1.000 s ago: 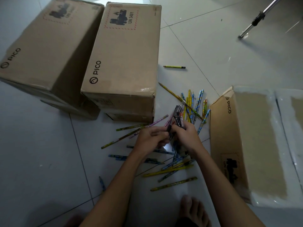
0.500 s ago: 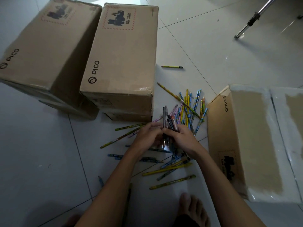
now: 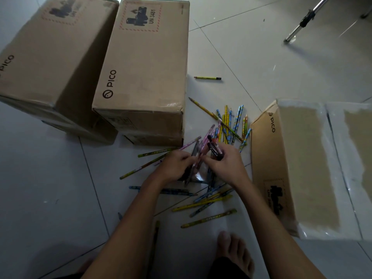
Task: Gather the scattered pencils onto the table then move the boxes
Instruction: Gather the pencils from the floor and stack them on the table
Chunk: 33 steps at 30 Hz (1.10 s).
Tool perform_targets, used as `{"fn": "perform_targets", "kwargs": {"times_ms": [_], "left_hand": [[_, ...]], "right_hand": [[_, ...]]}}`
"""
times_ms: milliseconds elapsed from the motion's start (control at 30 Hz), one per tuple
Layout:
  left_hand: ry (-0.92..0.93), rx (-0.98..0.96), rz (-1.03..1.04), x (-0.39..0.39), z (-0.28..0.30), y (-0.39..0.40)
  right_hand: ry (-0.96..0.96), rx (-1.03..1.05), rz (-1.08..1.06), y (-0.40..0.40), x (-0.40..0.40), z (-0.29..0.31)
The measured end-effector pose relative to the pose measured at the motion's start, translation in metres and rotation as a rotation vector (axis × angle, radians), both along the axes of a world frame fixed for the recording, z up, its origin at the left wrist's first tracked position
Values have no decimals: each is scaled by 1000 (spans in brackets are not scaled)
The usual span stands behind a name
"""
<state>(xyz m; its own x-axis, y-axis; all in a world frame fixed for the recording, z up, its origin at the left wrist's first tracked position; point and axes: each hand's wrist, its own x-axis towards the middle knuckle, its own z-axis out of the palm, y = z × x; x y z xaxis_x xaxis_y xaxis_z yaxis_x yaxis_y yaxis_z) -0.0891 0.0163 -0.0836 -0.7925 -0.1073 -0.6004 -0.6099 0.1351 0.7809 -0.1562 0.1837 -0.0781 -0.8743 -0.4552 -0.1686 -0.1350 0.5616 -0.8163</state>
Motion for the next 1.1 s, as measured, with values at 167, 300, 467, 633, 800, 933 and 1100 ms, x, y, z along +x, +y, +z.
{"fn": "perform_targets", "kwargs": {"times_ms": [167,300,467,633,800,933,1100], "left_hand": [[-56,53,-166,1,2,-2],[-96,84,-234,0,10,-5],[-147,38,-243,-3,20,-9],[-71,-53,49,-9,25,-22],[2,59,433,-10,21,-11],[60,57,620,-6,11,9],[127,77,466,-2,8,10]], "right_hand": [[128,132,233,-2,-7,4],[51,253,335,-1,-3,6],[14,333,349,5,1,-5],[-42,312,243,11,3,-8],[-68,295,127,7,0,-6],[-133,285,134,9,-5,-10],[-260,197,226,16,-5,-7]]}}
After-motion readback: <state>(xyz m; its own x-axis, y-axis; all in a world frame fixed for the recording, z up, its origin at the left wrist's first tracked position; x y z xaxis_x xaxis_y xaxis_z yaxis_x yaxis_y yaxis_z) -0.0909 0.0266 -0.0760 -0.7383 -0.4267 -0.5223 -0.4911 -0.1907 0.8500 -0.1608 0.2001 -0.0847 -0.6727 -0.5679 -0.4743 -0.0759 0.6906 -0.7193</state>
